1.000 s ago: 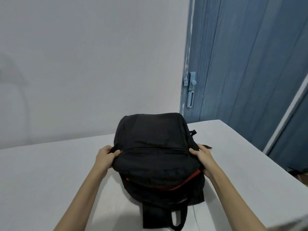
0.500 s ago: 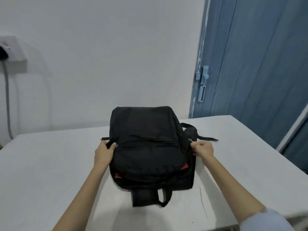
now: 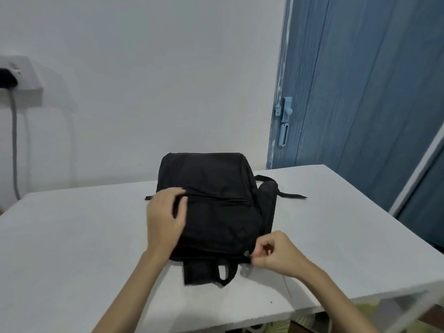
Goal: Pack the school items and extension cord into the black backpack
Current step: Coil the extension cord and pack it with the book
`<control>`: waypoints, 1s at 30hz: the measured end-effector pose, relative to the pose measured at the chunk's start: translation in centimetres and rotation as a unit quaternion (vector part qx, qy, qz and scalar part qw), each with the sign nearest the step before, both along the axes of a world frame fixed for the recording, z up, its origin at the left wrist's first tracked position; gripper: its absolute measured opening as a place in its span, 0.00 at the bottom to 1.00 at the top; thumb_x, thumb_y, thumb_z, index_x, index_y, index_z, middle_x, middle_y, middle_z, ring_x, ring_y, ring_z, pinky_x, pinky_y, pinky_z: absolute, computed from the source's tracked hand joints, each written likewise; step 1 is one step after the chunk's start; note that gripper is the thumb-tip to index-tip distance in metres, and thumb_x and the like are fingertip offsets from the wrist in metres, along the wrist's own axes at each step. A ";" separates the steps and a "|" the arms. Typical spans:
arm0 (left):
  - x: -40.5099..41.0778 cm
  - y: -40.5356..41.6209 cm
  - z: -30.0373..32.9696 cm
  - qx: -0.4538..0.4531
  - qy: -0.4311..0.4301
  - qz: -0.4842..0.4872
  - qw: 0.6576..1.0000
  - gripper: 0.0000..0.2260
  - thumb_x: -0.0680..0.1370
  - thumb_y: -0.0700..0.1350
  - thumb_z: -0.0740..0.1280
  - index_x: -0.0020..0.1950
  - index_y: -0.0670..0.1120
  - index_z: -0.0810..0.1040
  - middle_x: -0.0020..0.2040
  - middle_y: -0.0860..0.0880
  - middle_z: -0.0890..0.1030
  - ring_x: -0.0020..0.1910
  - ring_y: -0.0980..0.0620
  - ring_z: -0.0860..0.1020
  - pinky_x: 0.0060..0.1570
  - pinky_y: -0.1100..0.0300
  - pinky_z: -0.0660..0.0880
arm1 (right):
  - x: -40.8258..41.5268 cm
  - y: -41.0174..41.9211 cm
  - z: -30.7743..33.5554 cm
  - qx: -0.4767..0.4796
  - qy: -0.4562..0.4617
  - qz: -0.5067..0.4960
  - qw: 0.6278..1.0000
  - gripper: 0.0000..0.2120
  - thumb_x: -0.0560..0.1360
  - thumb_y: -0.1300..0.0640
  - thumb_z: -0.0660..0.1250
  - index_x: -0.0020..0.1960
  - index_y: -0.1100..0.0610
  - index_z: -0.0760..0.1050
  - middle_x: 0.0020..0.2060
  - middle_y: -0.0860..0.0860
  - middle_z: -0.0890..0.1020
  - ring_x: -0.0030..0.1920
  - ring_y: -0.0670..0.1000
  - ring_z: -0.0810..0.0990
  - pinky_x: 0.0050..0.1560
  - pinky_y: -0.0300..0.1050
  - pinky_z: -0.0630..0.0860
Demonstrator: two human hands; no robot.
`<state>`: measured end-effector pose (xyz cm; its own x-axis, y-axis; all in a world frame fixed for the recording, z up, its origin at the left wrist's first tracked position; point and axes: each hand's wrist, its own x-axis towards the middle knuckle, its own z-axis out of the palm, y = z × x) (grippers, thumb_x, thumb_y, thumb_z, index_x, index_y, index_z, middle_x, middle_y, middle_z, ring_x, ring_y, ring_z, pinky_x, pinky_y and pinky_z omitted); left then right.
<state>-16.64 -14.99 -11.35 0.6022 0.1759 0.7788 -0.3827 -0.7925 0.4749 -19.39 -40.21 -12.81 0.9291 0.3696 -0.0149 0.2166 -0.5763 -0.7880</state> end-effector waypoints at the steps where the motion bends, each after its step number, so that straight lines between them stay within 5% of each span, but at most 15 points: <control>1: -0.9 -1.1 0.1 0.054 -0.023 -0.063 0.996 0.08 0.76 0.41 0.62 0.51 0.42 0.79 0.50 0.48 0.80 0.53 0.52 0.75 0.59 0.62 0.67 | -0.2 0.4 0.4 0.031 0.007 0.021 0.999 0.12 0.63 0.64 0.70 0.27 0.50 0.75 0.26 0.47 0.77 0.28 0.42 0.73 0.33 0.36 0.70; 4: -3.3 -3.9 -1.0 0.189 0.001 -0.216 0.958 0.12 0.71 0.40 0.62 0.51 0.42 0.80 0.51 0.48 0.80 0.54 0.52 0.75 0.59 0.62 0.68 | -0.4 1.5 1.1 0.101 0.001 0.009 0.995 0.13 0.65 0.69 0.71 0.29 0.53 0.78 0.25 0.45 0.78 0.27 0.40 0.72 0.33 0.34 0.69; 8: -3.8 -5.3 -3.3 0.244 0.069 -0.237 0.938 0.13 0.69 0.48 0.67 0.51 0.46 0.78 0.51 0.50 0.77 0.50 0.52 0.74 0.49 0.59 0.71 | -0.8 1.9 1.6 0.168 -0.006 -0.026 0.985 0.09 0.68 0.68 0.72 0.32 0.57 0.80 0.25 0.45 0.79 0.26 0.38 0.71 0.32 0.31 0.67; 12: -3.9 -6.4 -4.3 0.152 0.044 -0.176 0.971 0.09 0.72 0.48 0.65 0.43 0.43 0.80 0.48 0.51 0.73 0.45 0.54 0.71 0.44 0.58 0.70 | -1.7 2.1 2.0 0.112 -0.016 -0.006 0.994 0.03 0.68 0.63 0.75 0.38 0.57 0.82 0.33 0.50 0.81 0.31 0.39 0.75 0.36 0.32 0.70; 16: -5.2 -7.3 -4.6 0.075 0.003 -0.094 0.993 0.09 0.73 0.47 0.67 0.41 0.42 0.82 0.43 0.47 0.74 0.44 0.53 0.69 0.44 0.65 0.65 | -1.2 1.7 1.6 0.043 -0.109 -0.060 0.991 0.19 0.65 0.73 0.68 0.49 0.53 0.77 0.45 0.46 0.77 0.37 0.42 0.74 0.40 0.31 0.71; 19: -6.3 -7.7 -4.8 0.005 0.043 -0.079 0.996 0.06 0.71 0.43 0.72 0.38 0.41 0.79 0.41 0.49 0.73 0.42 0.55 0.68 0.45 0.67 0.64 | -1.0 2.9 0.2 -0.124 -0.220 -0.017 0.967 0.25 0.66 0.67 0.70 0.61 0.53 0.74 0.56 0.44 0.74 0.51 0.48 0.71 0.52 0.41 0.72; 23: -7.2 -7.7 -4.3 -0.056 0.109 -0.056 0.991 0.09 0.69 0.42 0.74 0.35 0.42 0.75 0.43 0.52 0.70 0.44 0.54 0.69 0.46 0.65 0.66 | -1.0 4.1 -0.8 -0.152 -0.258 -0.077 0.951 0.07 0.69 0.56 0.73 0.46 0.56 0.80 0.45 0.48 0.78 0.48 0.51 0.72 0.43 0.44 0.71; 27: -7.9 -3.0 -4.1 -0.072 0.134 0.063 0.986 0.10 0.67 0.48 0.76 0.33 0.47 0.77 0.45 0.53 0.73 0.48 0.54 0.67 0.49 0.60 0.59 | -0.9 3.5 -1.3 -0.140 -0.255 -0.126 0.948 0.06 0.67 0.53 0.75 0.41 0.54 0.83 0.38 0.46 0.76 0.43 0.51 0.74 0.37 0.41 0.66; 30: -8.4 3.0 -4.3 -0.181 0.167 0.101 0.964 0.10 0.69 0.48 0.75 0.34 0.46 0.77 0.46 0.52 0.73 0.47 0.51 0.72 0.43 0.64 0.64 | -1.1 4.5 -0.7 -0.230 -0.230 -0.120 0.938 0.06 0.70 0.52 0.72 0.46 0.51 0.82 0.45 0.47 0.79 0.48 0.52 0.75 0.43 0.42 0.67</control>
